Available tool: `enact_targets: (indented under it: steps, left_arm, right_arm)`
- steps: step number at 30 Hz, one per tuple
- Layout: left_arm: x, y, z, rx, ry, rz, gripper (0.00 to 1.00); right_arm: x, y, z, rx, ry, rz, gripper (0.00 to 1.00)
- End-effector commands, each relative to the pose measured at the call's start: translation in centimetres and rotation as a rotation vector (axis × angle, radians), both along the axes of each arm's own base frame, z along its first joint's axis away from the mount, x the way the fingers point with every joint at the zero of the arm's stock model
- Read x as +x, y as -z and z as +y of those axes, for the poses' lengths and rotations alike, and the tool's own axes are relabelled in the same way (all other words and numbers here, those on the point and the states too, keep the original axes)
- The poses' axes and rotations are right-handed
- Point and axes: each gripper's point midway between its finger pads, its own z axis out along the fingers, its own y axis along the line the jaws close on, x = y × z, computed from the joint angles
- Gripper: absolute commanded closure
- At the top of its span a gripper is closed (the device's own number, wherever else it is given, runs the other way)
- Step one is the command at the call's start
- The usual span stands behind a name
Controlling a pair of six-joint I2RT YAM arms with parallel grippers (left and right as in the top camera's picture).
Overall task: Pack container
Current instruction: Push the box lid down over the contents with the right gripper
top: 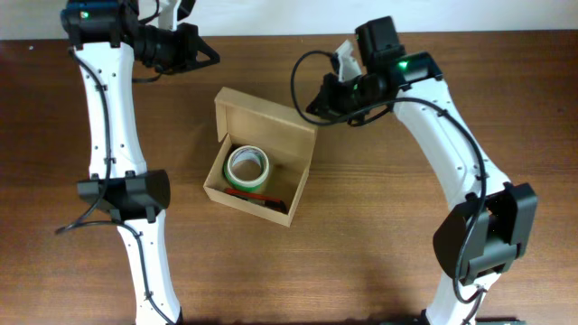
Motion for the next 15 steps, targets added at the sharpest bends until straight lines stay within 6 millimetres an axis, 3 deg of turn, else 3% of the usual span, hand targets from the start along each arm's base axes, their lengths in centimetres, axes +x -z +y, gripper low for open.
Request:
enact_targets:
  steps: [1,7,15]
  left_arm:
    - [-0.8,-2.7,0.8,0.053,-0.041,-0.063,0.98]
    - [-0.9,-3.0,1.3,0.082,-0.071,-0.063,0.98]
    - [-1.9,-1.9,3.7,0.288,-0.148,-0.028,0.99]
  right_arm:
    - [-1.2,-2.2,1.6,-0.044,-0.060,-0.103,0.96]
    - [-3.9,-2.5,3.9,-0.129,-0.120,-0.129,0.96]
    - [-7.1,-0.7,2.3,-0.452,-0.104,-0.140,0.96]
